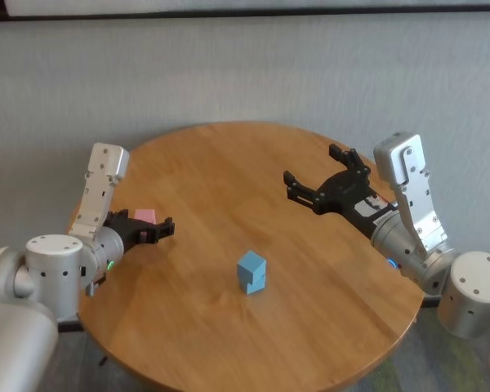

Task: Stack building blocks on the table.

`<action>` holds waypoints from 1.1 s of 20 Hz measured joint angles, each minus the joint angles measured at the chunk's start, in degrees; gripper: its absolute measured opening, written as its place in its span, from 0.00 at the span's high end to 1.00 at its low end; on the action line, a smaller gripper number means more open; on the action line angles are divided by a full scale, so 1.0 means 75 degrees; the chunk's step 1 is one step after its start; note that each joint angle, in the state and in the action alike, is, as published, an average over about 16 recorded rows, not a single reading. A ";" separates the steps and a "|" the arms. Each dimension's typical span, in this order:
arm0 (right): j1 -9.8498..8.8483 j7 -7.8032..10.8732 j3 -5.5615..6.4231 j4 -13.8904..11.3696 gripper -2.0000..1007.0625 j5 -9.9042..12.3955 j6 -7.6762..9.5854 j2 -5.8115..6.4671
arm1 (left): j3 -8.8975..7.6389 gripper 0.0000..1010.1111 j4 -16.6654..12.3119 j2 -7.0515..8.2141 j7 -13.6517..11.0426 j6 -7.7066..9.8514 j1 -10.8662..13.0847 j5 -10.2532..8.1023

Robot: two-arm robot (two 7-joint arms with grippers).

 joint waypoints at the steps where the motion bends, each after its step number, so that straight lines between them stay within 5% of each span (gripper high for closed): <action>1: 0.0000 0.0000 0.0000 0.0000 0.00 0.0000 0.0000 0.0000 | 0.0001 0.01 0.0020 0.0001 -0.0023 0.0030 -0.0017 0.0004; 14: 0.0000 0.0000 0.0000 0.0000 0.00 0.0000 0.0000 0.0000 | -0.0018 0.02 0.0086 0.0001 -0.0107 0.0175 -0.0076 0.0002; 22: 0.0000 0.0000 0.0000 0.0000 0.00 0.0000 0.0000 0.0000 | -0.0012 0.15 0.0075 0.0003 -0.0100 0.0166 -0.0069 0.0003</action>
